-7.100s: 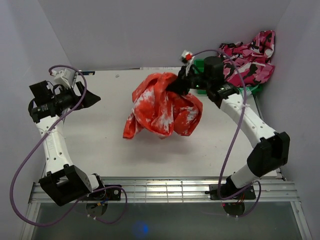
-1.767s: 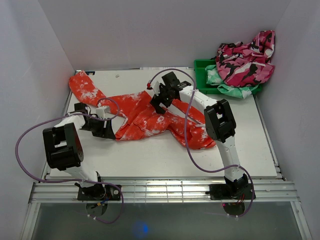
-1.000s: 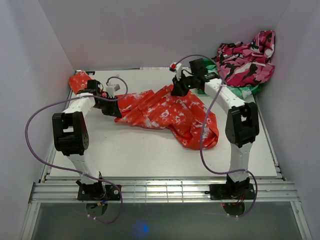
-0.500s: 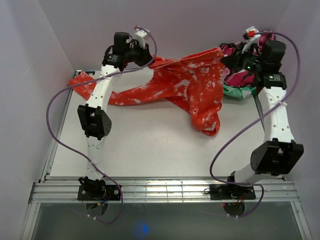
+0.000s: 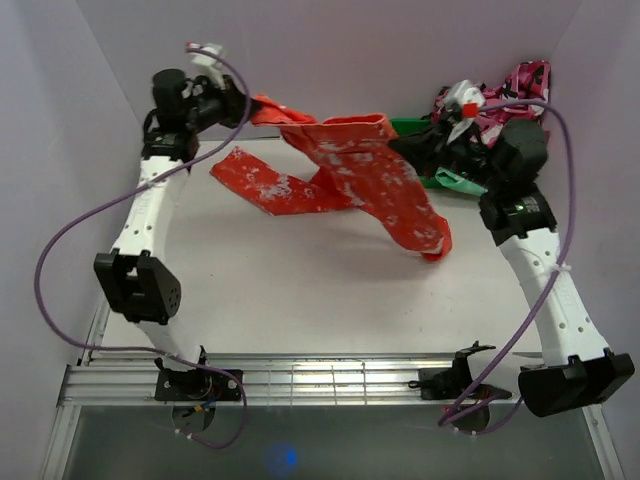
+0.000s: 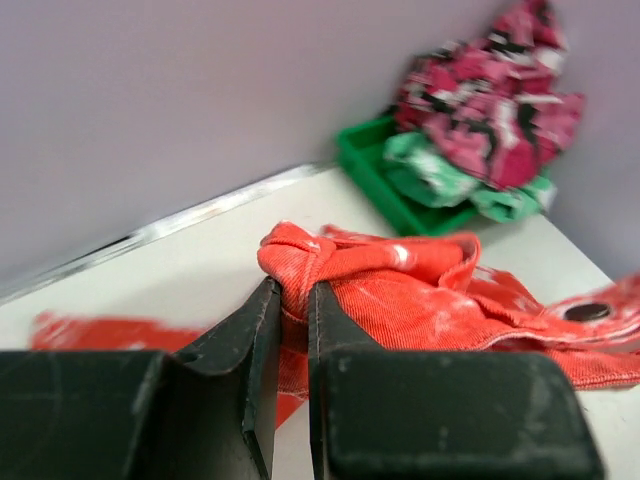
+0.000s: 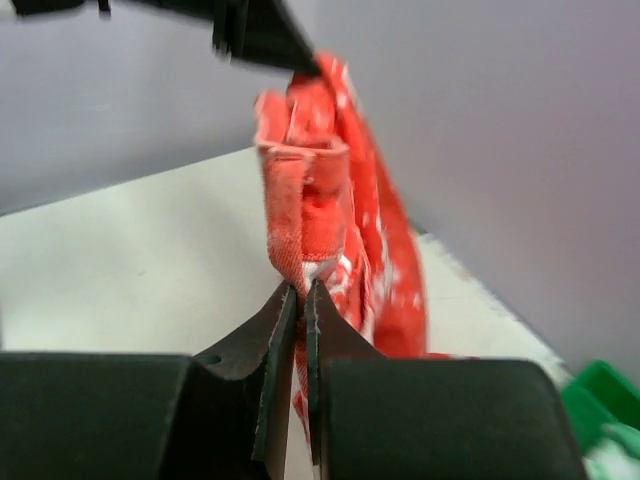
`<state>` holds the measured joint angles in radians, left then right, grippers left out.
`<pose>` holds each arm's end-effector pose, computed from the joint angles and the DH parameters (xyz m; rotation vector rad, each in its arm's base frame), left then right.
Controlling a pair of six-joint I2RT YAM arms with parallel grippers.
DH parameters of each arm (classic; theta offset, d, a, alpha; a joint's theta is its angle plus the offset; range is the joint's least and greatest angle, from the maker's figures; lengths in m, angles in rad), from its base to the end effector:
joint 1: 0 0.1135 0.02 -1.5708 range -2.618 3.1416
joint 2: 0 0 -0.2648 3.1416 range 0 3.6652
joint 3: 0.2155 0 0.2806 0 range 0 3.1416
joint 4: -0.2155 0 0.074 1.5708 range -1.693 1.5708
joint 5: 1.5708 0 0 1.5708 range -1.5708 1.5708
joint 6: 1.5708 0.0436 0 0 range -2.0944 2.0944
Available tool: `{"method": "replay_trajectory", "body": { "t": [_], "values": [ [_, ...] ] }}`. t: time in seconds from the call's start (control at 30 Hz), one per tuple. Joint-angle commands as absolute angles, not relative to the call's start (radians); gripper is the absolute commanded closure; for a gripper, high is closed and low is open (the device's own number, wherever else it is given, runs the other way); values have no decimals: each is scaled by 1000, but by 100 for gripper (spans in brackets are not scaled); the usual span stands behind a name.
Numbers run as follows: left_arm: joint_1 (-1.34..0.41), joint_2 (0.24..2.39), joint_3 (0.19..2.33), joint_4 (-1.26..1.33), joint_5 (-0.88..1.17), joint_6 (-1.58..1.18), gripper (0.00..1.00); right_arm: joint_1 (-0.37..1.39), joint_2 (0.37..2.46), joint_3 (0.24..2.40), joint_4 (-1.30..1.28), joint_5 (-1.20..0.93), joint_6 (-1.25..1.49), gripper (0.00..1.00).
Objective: Fold and stack the trousers
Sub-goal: Flatten the trousers out
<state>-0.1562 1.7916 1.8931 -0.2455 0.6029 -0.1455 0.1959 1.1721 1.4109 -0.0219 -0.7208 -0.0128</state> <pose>0.4440 -0.0950 0.4436 0.4624 1.6825 -0.7371 0.2628 0.0815 0.5036 -0.7432 1.2319 0.6370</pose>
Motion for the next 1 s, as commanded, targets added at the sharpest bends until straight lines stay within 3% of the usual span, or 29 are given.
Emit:
{"method": "replay_trajectory", "body": {
  "t": [0.0, 0.2, 0.37, 0.43, 0.47, 0.57, 0.73, 0.97],
  "values": [
    [93, 1588, 1743, -169, 580, -184, 100, 389, 1249, 1348, 8, -657, -58, 92],
    [355, 1419, 1358, -213, 661, -34, 100, 780, 1469, 1335, 69, -583, -86, 92],
    [423, 1361, 1154, -293, 632, 145, 100, 928, 1656, 1376, 80, -564, -37, 91],
    [426, 1356, 1099, -296, 582, 176, 100, 933, 1745, 1462, 42, -574, -11, 66],
    [434, 1359, 1054, -293, 543, 198, 100, 924, 1765, 1497, 2, -565, -5, 40],
    [448, 1387, 1019, -291, 496, 225, 100, 845, 1779, 1549, 2, -554, 29, 16],
    [462, 1459, 979, -319, 488, 331, 100, 659, 1834, 1614, 2, -557, 69, 14],
    [446, 1506, 983, -434, 606, 474, 100, 604, 1960, 1666, -94, -446, -110, 18]
  ]
}}
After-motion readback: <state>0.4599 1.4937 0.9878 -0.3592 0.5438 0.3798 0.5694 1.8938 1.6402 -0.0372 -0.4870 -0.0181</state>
